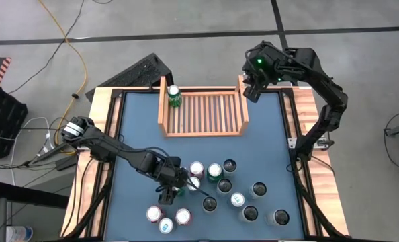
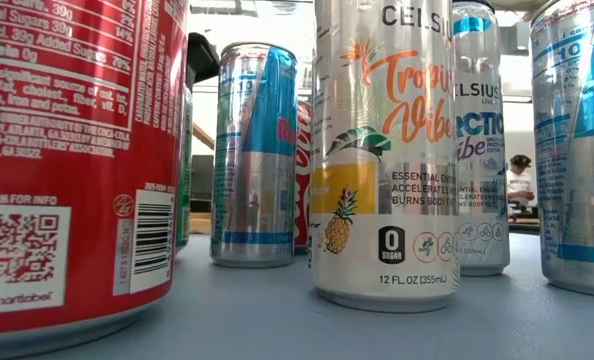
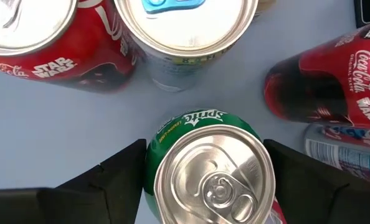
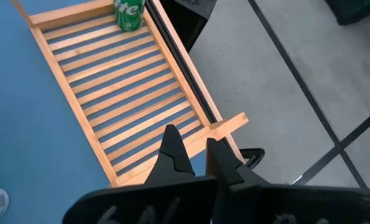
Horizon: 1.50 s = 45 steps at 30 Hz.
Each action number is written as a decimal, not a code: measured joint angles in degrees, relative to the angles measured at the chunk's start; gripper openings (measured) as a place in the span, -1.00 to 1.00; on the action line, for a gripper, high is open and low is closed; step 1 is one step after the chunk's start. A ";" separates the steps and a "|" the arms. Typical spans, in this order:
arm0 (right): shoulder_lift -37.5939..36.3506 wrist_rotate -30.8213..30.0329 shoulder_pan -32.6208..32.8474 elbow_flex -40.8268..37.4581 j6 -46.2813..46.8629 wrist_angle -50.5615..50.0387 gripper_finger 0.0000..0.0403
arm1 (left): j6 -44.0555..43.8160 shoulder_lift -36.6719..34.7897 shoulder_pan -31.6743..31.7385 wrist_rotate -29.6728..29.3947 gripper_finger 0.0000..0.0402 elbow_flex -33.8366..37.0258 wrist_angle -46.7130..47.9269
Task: Place canned beverage on shelf
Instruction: Put the bottom left green soda can aligned with the green soda on the shelf
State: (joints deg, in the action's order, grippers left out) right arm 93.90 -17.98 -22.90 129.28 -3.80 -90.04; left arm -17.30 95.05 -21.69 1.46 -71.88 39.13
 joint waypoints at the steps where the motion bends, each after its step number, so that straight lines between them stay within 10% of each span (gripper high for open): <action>1: -0.04 0.00 0.00 0.08 -0.30 0.03 -1.00 | -0.22 -0.10 0.00 0.28 0.36 -0.05 0.20; 15: -0.17 -0.06 0.00 0.08 -0.97 0.03 -1.00 | 8.06 -4.37 5.60 -4.03 0.36 -8.25 12.44; 31: -0.17 -0.11 -0.07 0.08 -1.39 0.02 -1.00 | 37.06 -4.26 36.87 -2.84 0.36 -17.57 17.42; 45: -0.17 -0.09 -0.11 0.08 -2.28 0.02 -1.00 | 44.65 0.68 55.63 7.13 0.36 -17.57 16.15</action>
State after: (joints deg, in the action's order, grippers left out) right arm 93.73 -18.06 -23.00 129.36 -6.09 -90.02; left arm 27.35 95.73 33.94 8.59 -89.45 55.28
